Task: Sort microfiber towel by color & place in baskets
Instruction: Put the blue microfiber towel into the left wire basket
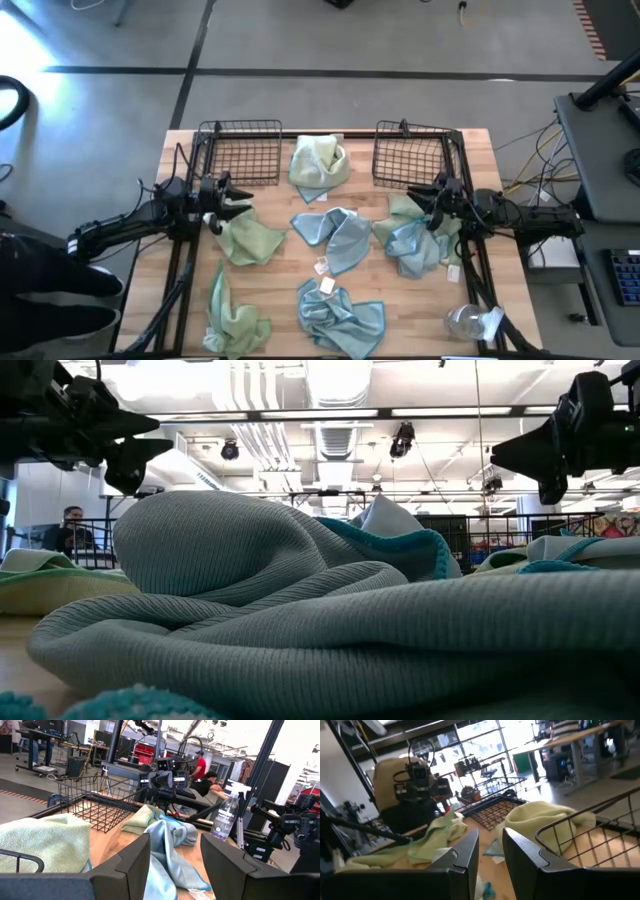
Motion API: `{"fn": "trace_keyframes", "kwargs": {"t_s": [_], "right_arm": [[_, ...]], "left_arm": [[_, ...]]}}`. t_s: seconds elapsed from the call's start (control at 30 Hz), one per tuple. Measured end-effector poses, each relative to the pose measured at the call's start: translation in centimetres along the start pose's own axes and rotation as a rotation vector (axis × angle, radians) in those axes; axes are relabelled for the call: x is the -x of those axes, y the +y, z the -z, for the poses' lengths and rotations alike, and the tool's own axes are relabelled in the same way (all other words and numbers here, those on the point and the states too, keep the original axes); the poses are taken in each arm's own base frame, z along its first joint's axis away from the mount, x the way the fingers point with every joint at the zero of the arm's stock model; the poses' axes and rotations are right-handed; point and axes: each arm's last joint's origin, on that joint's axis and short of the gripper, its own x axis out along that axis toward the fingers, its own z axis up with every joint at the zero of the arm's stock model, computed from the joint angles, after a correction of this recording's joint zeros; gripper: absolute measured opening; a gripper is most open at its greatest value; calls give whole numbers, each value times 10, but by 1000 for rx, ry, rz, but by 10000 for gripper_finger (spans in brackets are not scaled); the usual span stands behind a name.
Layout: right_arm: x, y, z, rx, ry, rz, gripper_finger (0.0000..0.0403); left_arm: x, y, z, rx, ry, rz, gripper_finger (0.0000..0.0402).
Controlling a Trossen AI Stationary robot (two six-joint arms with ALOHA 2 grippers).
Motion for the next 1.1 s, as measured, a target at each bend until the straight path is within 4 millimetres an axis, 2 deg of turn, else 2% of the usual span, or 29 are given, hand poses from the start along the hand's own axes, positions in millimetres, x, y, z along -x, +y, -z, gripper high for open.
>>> {"fn": "trace_keyframes", "kwargs": {"t_s": [0.13, 1.1], "right_arm": [[0, 0, 0, -53, 0, 0, 82], [0, 0, 0, -58, 0, 0, 82]], "left_arm": [[0, 0, 0, 0, 0, 0, 159], [0, -1, -2, -7, -21, 5, 159]]}}
